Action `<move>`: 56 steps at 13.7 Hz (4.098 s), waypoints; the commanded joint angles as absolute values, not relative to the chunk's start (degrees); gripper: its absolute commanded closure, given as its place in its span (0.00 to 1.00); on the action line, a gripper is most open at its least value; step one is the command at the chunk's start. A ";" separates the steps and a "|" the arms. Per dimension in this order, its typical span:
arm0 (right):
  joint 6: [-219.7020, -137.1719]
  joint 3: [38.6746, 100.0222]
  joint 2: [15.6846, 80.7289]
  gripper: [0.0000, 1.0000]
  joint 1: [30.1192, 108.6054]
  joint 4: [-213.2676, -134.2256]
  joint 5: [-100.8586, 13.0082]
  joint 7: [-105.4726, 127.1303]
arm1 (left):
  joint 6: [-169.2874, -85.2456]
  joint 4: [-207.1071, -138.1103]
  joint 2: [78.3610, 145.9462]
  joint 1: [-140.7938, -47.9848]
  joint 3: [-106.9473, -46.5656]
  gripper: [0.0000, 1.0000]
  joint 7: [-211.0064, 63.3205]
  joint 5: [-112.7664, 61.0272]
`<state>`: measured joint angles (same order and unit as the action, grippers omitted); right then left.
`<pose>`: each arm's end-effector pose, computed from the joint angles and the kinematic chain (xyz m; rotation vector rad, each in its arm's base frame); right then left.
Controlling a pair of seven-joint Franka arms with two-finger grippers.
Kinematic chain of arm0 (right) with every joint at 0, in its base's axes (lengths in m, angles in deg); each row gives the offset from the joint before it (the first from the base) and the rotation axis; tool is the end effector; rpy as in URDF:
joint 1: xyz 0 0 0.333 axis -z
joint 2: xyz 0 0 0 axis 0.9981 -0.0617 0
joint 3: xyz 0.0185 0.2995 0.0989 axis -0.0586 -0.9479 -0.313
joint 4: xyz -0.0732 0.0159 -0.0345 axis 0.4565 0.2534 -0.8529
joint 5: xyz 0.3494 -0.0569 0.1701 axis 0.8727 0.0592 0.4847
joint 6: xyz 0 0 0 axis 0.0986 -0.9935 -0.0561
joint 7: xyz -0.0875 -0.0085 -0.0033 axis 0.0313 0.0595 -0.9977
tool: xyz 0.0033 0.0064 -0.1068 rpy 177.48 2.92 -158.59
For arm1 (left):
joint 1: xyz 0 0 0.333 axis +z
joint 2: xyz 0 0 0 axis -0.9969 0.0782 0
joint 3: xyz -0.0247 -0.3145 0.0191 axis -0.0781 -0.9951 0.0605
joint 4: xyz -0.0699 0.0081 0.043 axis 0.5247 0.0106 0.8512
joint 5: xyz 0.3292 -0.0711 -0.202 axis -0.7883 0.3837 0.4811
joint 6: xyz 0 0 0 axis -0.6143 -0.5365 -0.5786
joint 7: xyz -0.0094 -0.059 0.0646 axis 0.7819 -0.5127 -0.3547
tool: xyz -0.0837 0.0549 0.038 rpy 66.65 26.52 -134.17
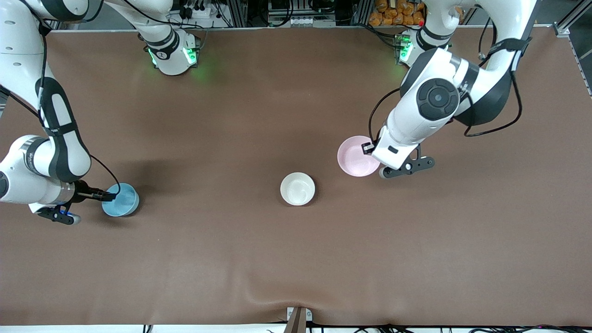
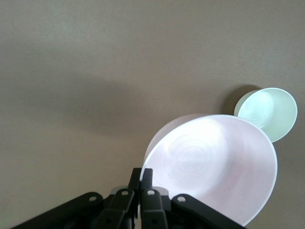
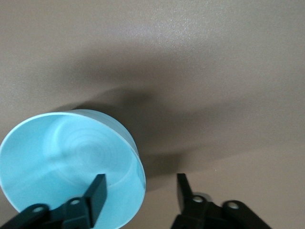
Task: Stack pink and blue bowls on white bowl
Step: 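Carry the pink bowl onto the white bowl with the left gripper, then release the pink bowl while the right gripper lifts the blue bowl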
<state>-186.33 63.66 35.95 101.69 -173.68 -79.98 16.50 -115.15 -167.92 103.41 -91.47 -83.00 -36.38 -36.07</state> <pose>0.6269 -0.1675 0.2085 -3.0576 0.4354 0.2990 0.5555 -0.2969 0.4440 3.0887 0.3715 -0.2128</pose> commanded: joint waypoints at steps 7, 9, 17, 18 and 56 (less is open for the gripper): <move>-189.64 62.76 35.28 1.00 103.16 -175.18 -79.72 15.60 | -123.54 -168.87 104.98 -92.80 -83.57 1.00 -35.73 -34.25; -189.47 62.76 35.46 1.00 103.07 -175.18 -79.72 15.68 | -128.90 -168.79 107.61 -94.47 -83.48 1.00 -35.12 -31.62; -185.78 62.41 40.20 1.00 102.81 -174.66 -79.72 15.77 | -137.01 -158.60 122.64 -103.09 -82.78 1.00 -27.03 -32.31; -185.25 62.41 40.99 1.00 102.63 -174.66 -79.72 15.77 | -138.32 -158.59 123.53 -103.09 -82.43 1.00 -27.03 -33.10; -175.05 60.38 46.36 1.00 69.87 -160.25 -67.76 51.60 | -108.47 -157.71 92.79 -85.87 -80.23 0.00 -48.29 -40.40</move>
